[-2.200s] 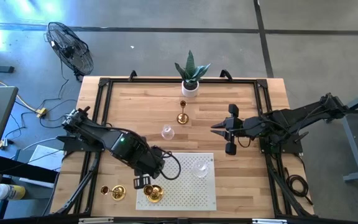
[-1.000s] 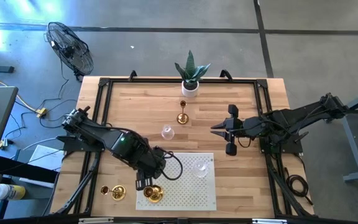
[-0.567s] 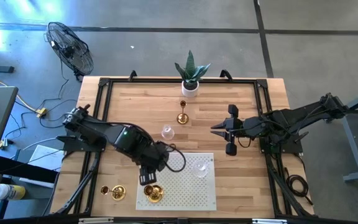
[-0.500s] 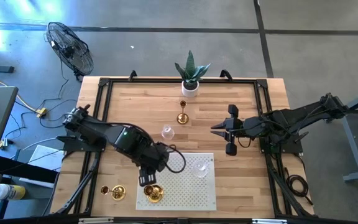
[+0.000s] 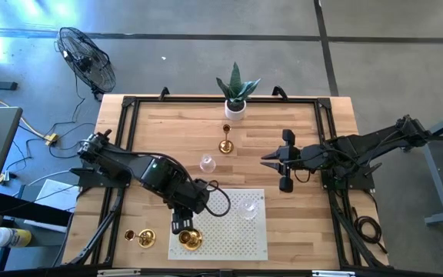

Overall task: Pick & Place candle stick holders
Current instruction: Put the left transparent candle holder on the shelf, then put the bottom gold candle holder on the shelf

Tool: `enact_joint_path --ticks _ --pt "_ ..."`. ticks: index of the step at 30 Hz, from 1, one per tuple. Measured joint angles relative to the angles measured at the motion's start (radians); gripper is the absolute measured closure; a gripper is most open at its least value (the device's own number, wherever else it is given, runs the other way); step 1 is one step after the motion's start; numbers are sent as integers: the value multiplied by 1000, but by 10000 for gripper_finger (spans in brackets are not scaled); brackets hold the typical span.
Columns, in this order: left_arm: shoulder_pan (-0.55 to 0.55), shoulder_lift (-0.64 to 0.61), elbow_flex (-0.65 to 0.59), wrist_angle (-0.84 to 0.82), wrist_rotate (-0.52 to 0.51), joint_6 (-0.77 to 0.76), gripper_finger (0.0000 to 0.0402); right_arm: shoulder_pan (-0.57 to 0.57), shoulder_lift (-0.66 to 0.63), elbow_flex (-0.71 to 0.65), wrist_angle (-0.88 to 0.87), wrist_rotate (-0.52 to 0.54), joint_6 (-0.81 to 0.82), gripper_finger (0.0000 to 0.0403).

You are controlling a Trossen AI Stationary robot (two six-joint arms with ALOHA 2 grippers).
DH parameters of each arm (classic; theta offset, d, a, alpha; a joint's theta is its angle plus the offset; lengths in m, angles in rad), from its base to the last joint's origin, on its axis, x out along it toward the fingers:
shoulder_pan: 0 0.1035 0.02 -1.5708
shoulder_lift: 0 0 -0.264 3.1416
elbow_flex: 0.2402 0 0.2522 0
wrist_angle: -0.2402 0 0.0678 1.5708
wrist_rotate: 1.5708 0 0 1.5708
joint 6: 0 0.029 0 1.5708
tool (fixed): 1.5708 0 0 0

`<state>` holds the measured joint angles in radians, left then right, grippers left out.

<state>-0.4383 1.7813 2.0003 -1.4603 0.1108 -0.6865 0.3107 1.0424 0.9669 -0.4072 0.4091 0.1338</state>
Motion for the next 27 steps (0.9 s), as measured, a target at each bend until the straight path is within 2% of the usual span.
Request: enact_joint_path --ticks 16,27 --pt "0 0 1 -40 -17 -1 222 0 0 0 0 2 -3 347" --pt "-9 -2 140 -92 -127 2 222 0 0 0 0 3 -3 348"
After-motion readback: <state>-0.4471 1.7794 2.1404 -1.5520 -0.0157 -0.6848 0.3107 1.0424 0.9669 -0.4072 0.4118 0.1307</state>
